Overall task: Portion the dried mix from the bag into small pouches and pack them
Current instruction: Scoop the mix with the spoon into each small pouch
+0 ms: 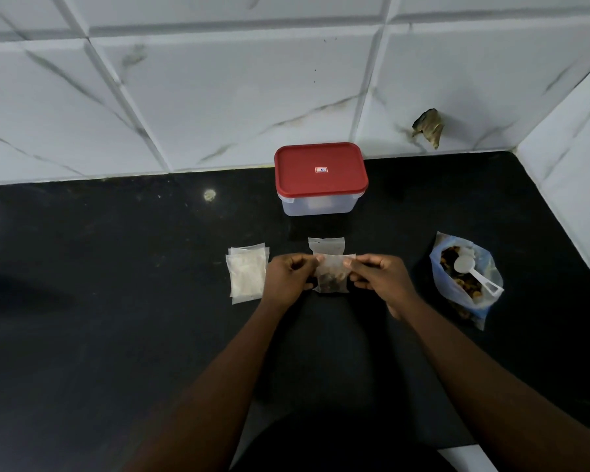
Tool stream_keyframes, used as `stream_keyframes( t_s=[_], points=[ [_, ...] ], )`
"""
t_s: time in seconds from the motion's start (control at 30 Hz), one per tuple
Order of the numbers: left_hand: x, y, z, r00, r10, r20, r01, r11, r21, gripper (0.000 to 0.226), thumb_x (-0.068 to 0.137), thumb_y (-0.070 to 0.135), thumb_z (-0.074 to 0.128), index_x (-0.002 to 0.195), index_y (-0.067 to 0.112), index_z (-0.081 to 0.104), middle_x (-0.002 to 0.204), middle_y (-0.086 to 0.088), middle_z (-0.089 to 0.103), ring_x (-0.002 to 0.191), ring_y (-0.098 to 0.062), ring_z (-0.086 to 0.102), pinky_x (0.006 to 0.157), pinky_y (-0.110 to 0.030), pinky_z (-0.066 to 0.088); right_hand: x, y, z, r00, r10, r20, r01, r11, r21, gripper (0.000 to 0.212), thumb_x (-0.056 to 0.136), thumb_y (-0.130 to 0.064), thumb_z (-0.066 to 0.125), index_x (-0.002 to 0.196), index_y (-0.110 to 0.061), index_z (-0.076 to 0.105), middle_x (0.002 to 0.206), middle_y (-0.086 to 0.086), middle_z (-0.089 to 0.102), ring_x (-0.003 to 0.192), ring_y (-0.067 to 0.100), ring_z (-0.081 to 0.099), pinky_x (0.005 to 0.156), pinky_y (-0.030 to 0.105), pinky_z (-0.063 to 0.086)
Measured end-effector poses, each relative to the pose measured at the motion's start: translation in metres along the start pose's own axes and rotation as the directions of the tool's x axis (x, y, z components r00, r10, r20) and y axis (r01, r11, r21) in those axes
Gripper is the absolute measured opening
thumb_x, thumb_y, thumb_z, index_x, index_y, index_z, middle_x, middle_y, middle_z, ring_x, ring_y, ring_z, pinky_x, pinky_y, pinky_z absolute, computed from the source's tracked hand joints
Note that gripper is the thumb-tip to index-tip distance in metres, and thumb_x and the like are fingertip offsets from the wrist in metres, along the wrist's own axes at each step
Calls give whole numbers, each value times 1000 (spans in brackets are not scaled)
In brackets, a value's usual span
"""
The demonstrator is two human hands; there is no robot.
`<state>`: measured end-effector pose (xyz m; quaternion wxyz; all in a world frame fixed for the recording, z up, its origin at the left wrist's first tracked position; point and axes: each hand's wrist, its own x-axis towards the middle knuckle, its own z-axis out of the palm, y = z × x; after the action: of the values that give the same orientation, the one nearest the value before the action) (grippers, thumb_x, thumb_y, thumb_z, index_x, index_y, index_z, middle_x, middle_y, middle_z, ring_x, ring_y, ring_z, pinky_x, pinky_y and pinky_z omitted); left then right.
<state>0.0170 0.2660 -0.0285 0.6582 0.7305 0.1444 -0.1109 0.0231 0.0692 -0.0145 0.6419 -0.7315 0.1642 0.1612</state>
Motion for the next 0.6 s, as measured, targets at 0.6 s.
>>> stream_keyframes(
  t_s=[0.6],
  points=[
    [-5, 5, -12, 999, 1, -45, -2, 1000, -23, 13, 95, 14, 73, 107, 13, 75, 94, -4, 78, 88, -15, 76, 73, -23, 62, -2, -11, 9, 995, -24, -93, 35, 993, 114, 16, 92, -10, 71, 103, -20, 75, 102, 4, 76, 91, 15, 73, 78, 28, 61]
  ],
)
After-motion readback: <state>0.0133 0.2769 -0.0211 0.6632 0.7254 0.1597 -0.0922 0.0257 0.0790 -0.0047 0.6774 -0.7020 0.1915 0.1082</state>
